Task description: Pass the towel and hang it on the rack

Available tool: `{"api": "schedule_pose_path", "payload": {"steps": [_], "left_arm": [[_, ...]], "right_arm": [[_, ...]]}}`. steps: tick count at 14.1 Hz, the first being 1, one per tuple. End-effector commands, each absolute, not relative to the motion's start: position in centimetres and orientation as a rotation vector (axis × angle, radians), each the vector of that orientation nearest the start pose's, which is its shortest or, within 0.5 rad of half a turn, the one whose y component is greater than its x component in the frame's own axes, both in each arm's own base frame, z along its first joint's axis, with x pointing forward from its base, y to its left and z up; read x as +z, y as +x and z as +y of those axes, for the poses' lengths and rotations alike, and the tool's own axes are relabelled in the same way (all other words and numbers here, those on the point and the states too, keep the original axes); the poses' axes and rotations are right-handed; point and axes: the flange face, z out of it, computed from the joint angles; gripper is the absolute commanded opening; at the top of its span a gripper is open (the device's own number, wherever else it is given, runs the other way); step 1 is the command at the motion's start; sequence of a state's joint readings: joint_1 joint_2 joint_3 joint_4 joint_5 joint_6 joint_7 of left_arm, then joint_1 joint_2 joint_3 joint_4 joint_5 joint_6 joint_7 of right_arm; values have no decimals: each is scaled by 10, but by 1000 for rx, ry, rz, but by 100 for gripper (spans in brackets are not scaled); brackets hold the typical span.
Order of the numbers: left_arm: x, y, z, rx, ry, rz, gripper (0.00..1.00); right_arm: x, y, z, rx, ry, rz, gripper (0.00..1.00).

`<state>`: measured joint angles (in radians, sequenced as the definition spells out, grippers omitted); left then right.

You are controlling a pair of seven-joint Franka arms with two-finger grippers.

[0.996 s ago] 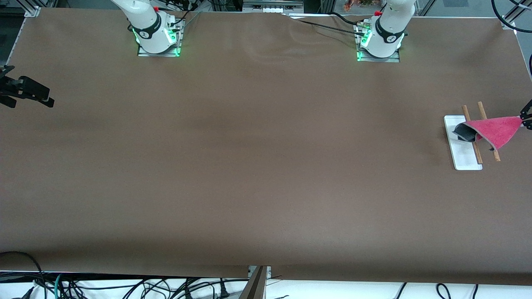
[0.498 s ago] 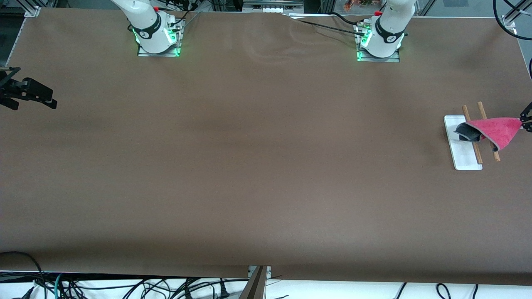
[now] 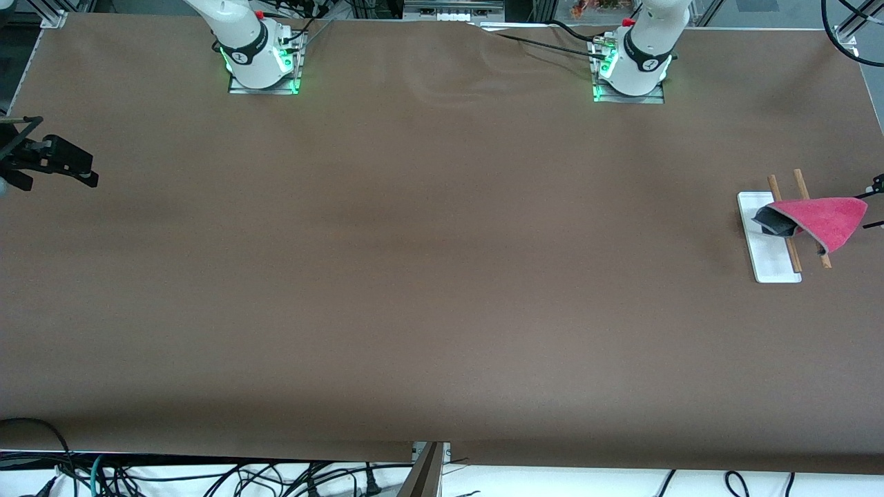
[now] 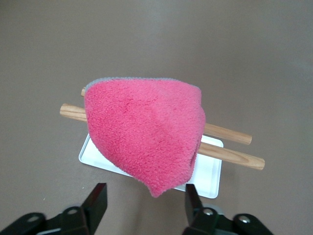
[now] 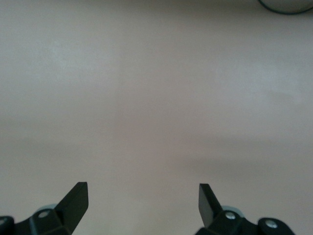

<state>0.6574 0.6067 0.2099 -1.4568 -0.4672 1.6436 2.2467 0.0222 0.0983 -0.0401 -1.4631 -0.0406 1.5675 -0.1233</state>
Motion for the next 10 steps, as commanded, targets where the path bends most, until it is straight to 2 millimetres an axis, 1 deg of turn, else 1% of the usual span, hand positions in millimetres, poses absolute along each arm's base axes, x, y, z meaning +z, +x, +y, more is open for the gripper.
{"api": "schedule_pose_path", "payload": {"steps": [1,2,3,4,6,8,9,10], "left_arm": [[316,481,474,-554,-2800,2097,100],[319,480,479,-551,-2797,2083,100],[323,478,489,-560,-2792,2058,100],[331,477,500,-568,-2775,2034,100],[353,478,510,-543,-2735,2020,100],[384,478,519,-532,-2704,2001,100],[395,480,519,-527,-2721,1974,100],[402,481,518,-518,-2780,1898,100]], "right_arm": [[626,589,-8,-20,-3202,-207,100],[626,589,-10,-20,-3202,-203,100],[626,589,-10,-20,-3202,-203,100],[626,590,-10,-22,-3202,-203,100],[626,590,-8,-25,-3202,-208,100],[626,590,-9,-25,-3202,-205,100],[626,590,-9,-25,-3201,-205,100],[626,590,-11,-24,-3201,-200,100]]}}
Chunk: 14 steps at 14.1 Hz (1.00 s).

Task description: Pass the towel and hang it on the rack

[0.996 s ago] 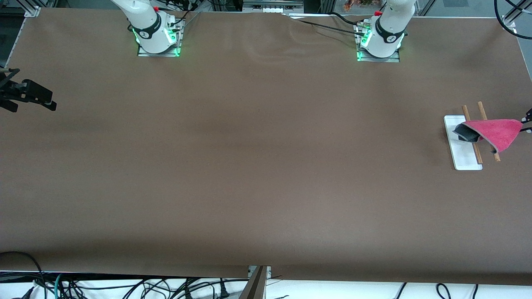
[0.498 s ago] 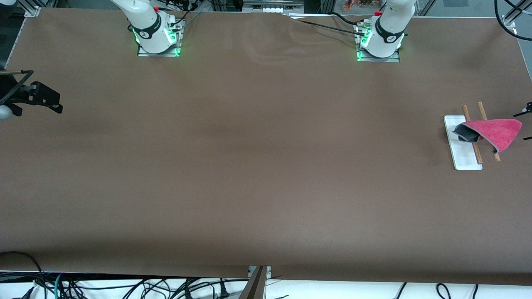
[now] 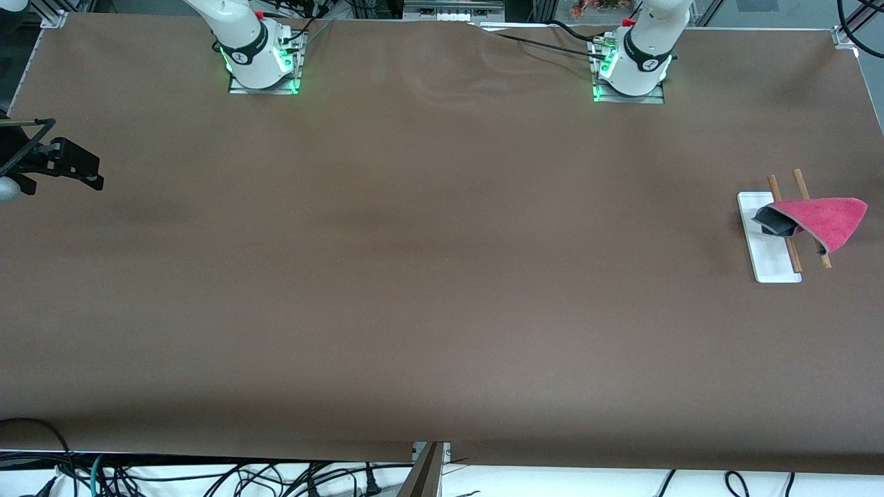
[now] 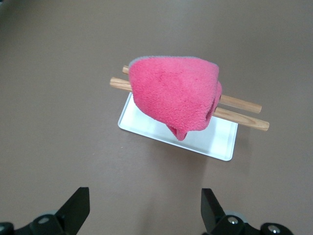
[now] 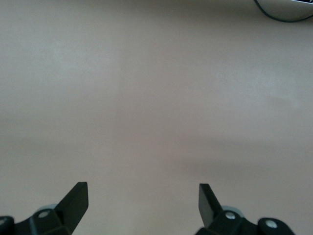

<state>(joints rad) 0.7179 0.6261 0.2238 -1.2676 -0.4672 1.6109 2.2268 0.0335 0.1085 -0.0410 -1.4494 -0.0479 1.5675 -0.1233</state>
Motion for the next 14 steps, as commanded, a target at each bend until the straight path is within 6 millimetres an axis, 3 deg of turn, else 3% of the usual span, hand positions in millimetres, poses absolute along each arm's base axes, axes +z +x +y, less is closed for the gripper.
{"api": "schedule_pose_path", "payload": {"steps": [1,2,4,7,9,10,14], "left_arm": [[415,482,513,-512,-2823,1837,100],[429,486,506,-509,-2851,1789,100],[462,506,473,-468,-2867,1759,100],[495,521,433,-312,-3017,1578,100],[524,533,395,-232,-3022,1518,100],[529,530,383,-162,-3080,1399,100],[552,536,294,-51,-3160,1113,100]], "right_arm": [[625,590,-11,-22,-3201,-198,100],[625,590,-11,-22,-3203,-198,100],[625,590,-12,-17,-3201,-198,100],[625,589,-12,-12,-3200,-195,100],[624,590,-16,-12,-3199,-186,100],[624,590,-16,-12,-3199,-185,100],[624,590,-15,-12,-3199,-188,100]]}}
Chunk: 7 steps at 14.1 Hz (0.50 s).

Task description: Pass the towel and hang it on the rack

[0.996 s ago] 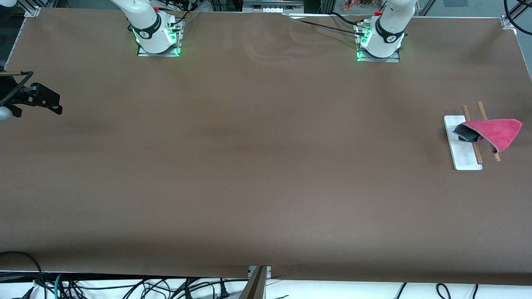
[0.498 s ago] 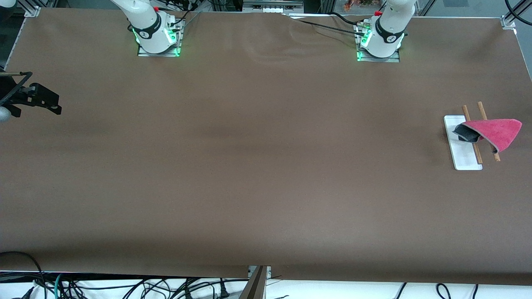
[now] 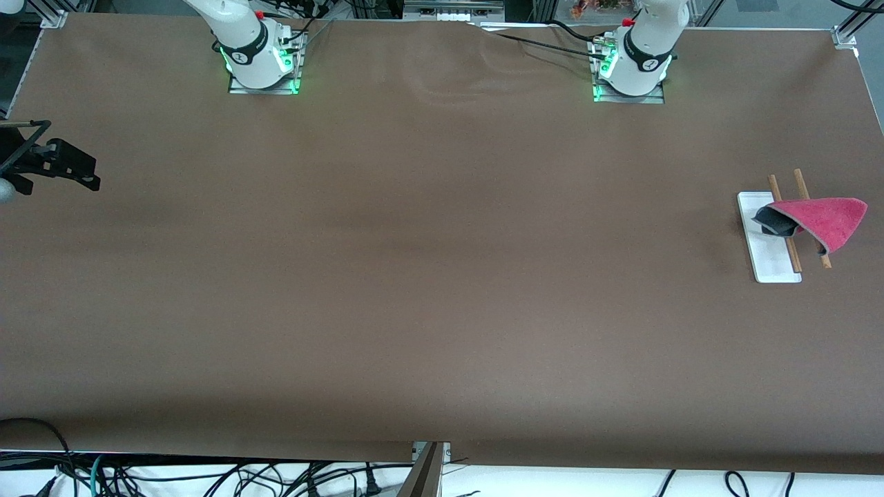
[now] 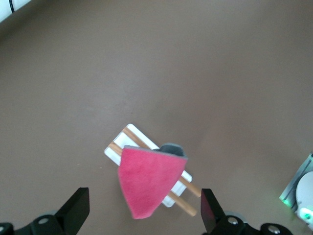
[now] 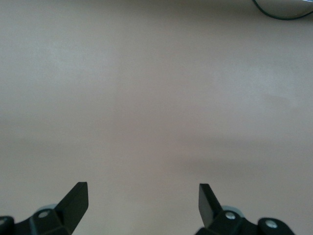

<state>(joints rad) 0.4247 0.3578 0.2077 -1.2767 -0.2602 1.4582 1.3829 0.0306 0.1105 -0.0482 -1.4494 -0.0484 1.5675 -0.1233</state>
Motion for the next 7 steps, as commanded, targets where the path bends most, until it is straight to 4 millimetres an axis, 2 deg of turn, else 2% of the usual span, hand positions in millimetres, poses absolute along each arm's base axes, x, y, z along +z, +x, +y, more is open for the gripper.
{"api": "schedule_pose_path", "payload": {"steps": [1,3,7], "left_arm": [[558,533,273,-23,-3192,992,100],[571,528,233,41,-3230,758,100],[585,536,164,131,-3207,393,100]], "right_arm": [[624,590,-15,-12,-3199,-188,100],[624,590,-16,-19,-3200,-186,100],[623,591,-16,-17,-3201,-186,100]]}}
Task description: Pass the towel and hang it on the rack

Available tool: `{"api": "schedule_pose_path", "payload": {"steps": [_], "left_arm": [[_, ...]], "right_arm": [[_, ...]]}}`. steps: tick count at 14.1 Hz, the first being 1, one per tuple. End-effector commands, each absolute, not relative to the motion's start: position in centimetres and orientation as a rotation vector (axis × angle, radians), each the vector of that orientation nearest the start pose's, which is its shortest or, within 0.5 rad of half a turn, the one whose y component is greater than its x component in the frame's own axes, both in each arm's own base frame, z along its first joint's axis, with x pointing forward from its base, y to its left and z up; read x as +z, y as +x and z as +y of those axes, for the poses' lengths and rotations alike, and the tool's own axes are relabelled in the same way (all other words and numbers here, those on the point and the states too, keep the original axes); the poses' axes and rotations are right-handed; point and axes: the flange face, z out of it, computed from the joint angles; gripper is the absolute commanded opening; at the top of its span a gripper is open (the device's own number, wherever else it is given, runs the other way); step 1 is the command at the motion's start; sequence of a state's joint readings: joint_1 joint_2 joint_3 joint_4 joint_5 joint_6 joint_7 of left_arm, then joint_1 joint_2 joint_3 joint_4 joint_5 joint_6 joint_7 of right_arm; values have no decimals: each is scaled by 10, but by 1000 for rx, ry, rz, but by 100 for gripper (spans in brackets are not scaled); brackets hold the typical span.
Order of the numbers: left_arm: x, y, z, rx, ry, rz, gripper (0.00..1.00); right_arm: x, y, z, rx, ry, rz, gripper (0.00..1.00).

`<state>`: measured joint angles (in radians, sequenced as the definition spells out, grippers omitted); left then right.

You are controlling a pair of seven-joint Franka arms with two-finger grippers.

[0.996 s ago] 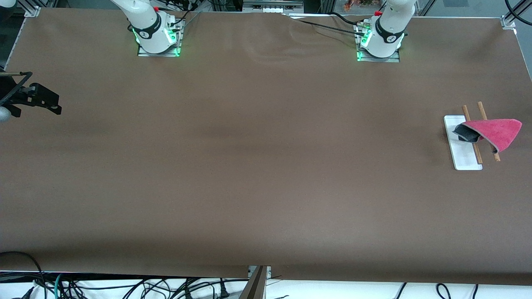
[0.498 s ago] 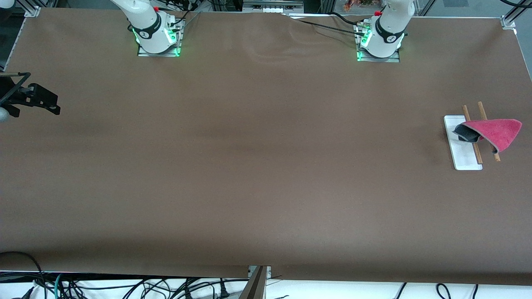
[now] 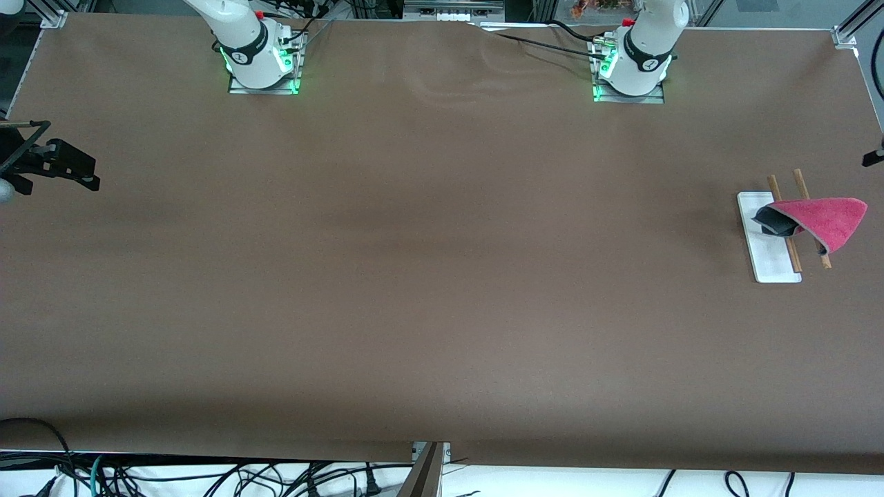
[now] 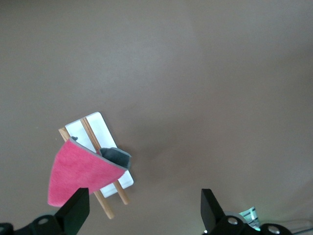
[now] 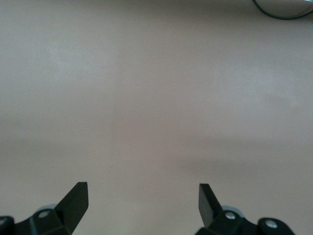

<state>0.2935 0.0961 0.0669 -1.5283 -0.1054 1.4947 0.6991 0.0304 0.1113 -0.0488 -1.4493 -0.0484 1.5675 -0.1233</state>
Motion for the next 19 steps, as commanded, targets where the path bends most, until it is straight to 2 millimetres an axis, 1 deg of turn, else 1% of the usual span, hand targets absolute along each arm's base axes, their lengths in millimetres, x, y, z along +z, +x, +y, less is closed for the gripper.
{"api": "schedule_pose_path", "payload": {"steps": [1,2,3,4,5,6,7,9,13,19], "left_arm": [[586,535,144,146,-3201,288,100],[585,532,128,162,-3190,162,100],[585,533,103,176,-3165,86,100],[585,537,85,185,-3125,16,100],[584,539,74,185,-3115,-25,100],[584,541,68,177,-3115,-41,100],[581,545,57,173,-3115,-32,100],[572,551,56,178,-3109,-33,100],[574,554,55,142,-3118,-30,100],[570,556,57,151,-3124,-38,100]], "right_arm": [[623,591,-16,-17,-3200,-186,100],[623,591,-16,-17,-3200,-183,100],[623,591,-16,-17,-3200,-186,100],[623,591,-16,-17,-3200,-183,100],[623,591,-15,-17,-3198,-186,100],[623,591,-15,-17,-3199,-188,100],[623,591,-16,-17,-3198,-183,100],[623,591,-16,-17,-3198,-183,100],[623,591,-16,-17,-3197,-183,100],[623,591,-17,-17,-3198,-183,100]]}}
